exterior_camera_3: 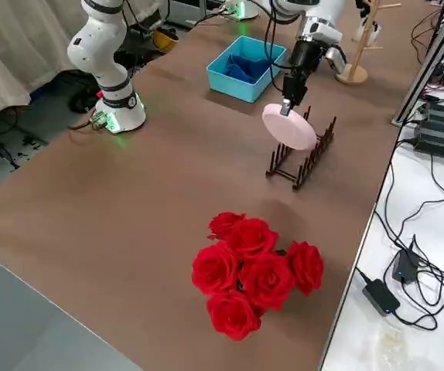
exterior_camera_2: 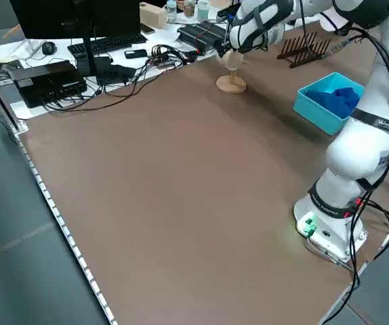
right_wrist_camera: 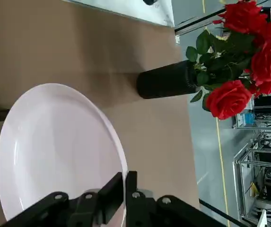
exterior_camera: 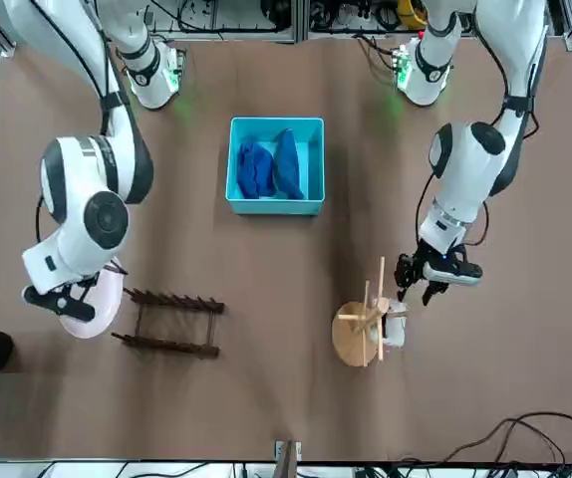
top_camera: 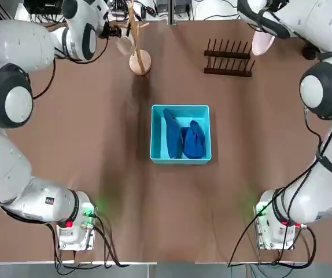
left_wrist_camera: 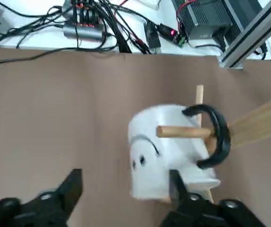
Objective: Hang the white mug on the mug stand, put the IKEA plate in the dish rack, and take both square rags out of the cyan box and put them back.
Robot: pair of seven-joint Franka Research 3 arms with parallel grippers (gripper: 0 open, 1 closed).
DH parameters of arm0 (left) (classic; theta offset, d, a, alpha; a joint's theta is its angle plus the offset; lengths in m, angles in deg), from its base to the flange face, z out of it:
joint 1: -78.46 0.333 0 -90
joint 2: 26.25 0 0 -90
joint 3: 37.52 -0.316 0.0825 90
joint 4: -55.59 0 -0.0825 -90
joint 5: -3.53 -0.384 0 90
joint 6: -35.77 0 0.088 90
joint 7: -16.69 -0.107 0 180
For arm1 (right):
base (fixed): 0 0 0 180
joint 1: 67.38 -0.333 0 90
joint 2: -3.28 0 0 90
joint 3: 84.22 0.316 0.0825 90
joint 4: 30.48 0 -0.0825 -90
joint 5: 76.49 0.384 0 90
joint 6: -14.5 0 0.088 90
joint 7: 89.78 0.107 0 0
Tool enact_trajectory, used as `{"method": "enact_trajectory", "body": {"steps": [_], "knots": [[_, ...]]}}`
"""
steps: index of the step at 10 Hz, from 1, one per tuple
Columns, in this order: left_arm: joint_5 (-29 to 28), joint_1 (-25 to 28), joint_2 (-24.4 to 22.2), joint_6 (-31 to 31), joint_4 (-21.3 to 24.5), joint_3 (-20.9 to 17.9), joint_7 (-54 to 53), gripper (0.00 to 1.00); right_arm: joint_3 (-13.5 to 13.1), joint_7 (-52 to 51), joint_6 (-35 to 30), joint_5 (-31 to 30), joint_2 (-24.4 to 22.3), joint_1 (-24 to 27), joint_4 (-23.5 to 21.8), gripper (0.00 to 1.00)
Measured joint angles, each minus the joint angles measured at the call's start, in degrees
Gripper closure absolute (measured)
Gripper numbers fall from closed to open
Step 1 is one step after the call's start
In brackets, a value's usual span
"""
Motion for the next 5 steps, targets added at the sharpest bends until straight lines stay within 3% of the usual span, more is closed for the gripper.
{"method": "enact_trajectory", "body": {"steps": [1, 3, 5], "knots": [[0.0, 0.09, -1.6, 4.05, -0.34, -0.83, -1.62, 0.0, -0.01, 0.9, -0.06, -0.13, 0.75, -0.38, 0.21, 0.92], [0.0, 0.83, -5.33, 17.63, -3.37, -2.47, -5.54, 0.0, -0.01, 1.5, -0.06, -1.13, 1.97, -0.97, 0.36, 0.92], [-1.93, 1.16, -7.59, 36.94, -11.5, -4.53, -7.68, 0.0, -0.02, 2.38, -0.06, -1.84, 2.73, -1.16, 0.45, 0.92]]}}
